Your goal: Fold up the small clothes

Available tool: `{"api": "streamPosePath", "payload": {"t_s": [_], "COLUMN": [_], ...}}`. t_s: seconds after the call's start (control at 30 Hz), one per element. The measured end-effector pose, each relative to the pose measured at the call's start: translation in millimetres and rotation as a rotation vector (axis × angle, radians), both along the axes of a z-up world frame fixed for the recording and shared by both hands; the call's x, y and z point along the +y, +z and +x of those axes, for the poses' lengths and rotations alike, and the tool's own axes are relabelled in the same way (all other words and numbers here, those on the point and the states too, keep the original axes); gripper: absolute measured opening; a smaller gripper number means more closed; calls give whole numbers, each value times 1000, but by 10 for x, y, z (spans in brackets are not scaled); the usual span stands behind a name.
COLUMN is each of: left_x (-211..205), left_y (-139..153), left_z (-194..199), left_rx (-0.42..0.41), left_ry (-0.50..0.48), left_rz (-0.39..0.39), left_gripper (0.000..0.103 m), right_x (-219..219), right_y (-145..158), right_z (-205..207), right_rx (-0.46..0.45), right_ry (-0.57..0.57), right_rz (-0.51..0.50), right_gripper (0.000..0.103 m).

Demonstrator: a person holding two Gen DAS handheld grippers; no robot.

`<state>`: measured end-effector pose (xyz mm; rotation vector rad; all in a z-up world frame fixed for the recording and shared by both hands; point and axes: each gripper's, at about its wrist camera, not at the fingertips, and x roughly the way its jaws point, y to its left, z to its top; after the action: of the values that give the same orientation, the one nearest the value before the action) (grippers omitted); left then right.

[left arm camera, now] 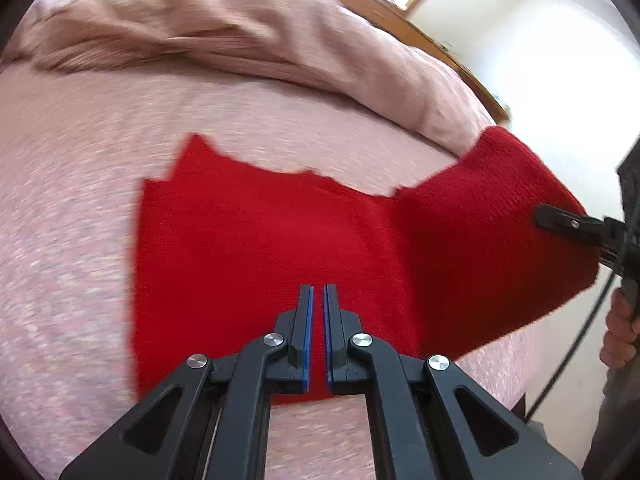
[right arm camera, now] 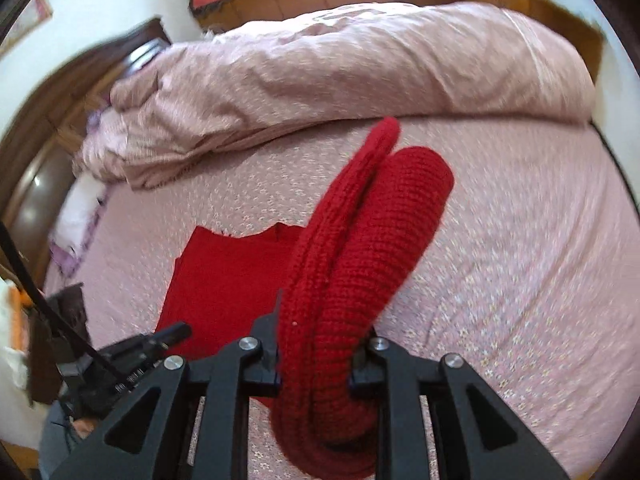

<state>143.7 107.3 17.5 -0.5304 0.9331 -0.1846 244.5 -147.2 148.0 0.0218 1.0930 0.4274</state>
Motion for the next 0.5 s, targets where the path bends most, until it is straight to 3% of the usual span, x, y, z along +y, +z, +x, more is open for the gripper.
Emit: {"api": "streamPosePath", "payload": {"t_s": [0.13, 0.33, 0.5], "left_x": [441, 744, 958], "left_y": [-14, 0, -70], "left_z": [-193, -432, -554], "left_rx": [11, -1, 13], "left_ry": [64, 98, 124], "left_rz": [-16, 21, 22], "left_gripper": [0, 0, 0], "right_x": [548, 1301, 1940], "right_y": [94, 98, -146], "right_z": [-36, -131, -274], "right_rx": [-8, -49, -39], "right_ry": [33, 61, 56], "right_rz": [-100, -233, -203], "right_gripper": [21, 20, 20]}}
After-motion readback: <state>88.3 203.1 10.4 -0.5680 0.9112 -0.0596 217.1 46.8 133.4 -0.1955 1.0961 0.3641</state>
